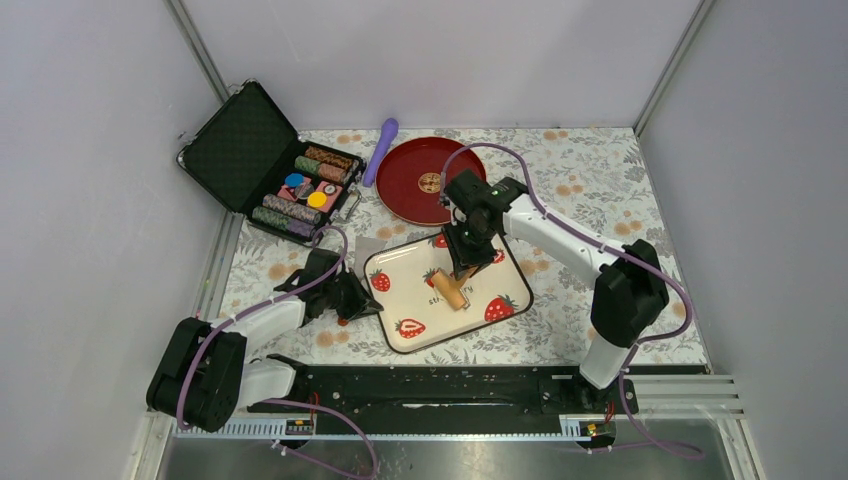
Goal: Roll out the dumpling wrappers from the dough
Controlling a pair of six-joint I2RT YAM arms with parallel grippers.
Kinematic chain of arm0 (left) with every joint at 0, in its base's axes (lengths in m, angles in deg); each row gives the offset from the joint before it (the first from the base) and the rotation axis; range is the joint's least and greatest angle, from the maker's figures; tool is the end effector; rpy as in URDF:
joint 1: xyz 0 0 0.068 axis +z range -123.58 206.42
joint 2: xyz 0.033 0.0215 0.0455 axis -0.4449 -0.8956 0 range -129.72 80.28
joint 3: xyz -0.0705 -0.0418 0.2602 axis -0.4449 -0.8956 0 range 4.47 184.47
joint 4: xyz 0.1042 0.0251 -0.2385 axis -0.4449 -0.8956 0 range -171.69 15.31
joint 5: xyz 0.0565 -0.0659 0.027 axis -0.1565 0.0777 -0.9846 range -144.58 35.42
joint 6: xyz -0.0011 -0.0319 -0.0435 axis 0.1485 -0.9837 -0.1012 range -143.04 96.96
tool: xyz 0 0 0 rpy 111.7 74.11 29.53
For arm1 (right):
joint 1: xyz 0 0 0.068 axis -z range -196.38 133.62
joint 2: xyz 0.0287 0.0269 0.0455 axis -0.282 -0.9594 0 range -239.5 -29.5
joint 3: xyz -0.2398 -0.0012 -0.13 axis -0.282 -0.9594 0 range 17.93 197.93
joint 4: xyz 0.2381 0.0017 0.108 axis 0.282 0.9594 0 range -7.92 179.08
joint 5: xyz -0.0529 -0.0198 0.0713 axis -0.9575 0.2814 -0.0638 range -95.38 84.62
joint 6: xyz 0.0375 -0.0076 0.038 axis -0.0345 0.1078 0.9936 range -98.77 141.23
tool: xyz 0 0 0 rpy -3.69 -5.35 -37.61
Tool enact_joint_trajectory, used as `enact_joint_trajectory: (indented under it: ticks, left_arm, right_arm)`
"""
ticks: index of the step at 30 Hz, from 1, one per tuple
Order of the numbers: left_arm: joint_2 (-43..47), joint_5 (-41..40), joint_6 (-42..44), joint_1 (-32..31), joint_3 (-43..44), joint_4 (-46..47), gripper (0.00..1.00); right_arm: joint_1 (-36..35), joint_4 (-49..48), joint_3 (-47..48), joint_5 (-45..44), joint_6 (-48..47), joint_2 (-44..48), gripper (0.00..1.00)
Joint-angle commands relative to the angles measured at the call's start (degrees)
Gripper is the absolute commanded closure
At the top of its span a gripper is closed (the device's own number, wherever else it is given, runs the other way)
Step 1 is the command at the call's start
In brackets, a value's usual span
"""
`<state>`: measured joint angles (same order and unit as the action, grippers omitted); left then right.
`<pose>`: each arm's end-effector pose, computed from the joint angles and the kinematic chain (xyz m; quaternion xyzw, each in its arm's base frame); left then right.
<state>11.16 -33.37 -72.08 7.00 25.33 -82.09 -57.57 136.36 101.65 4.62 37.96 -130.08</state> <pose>0.1790 -0.0767 0.1288 -0.1875 0.9218 -0.3086 0.1410 0.2636 0.2388 0.2562 -0.2221 0.9574 0.1543 0.1012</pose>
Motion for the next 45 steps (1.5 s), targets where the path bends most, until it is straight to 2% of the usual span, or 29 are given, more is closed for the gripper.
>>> enact_joint_trajectory:
  ticks: [1, 11, 24, 31, 38, 45]
  left_arm:
    - [-2.04, -5.08, 4.04, -0.62, -1.18, -5.08, 1.00]
    - [-1.89, -5.27, 3.86, -0.71, -1.17, -5.08, 1.00]
    - [-1.80, -5.33, 3.86, -0.95, -1.35, -5.07, 1.00]
    - [-1.54, -5.34, 3.86, -0.96, -1.22, -5.19, 1.00]
    - [-1.63, -5.51, 4.52, -1.04, -0.57, -6.08, 1.00]
    - [-1.52, -5.65, 4.80, -1.06, -0.29, -6.70, 1.00]
  right_arm:
    - [-0.73, 6.87, -4.31, -1.54, -1.76, -7.16, 1.00]
    - [-0.88, 6.19, -4.57, 4.57, -0.31, -5.87, 1.00]
    - [-1.16, 4.56, -5.29, 4.85, 0.20, -6.76, 1.00]
    - [-1.18, 1.39, -1.45, 10.14, -0.52, -0.73, 1.00]
    - [-0.37, 1.84, 6.42, 5.96, 0.11, 3.83, 1.00]
    - [2.84, 2.15, 7.61, 6.22, 0.20, 5.17, 1.00]
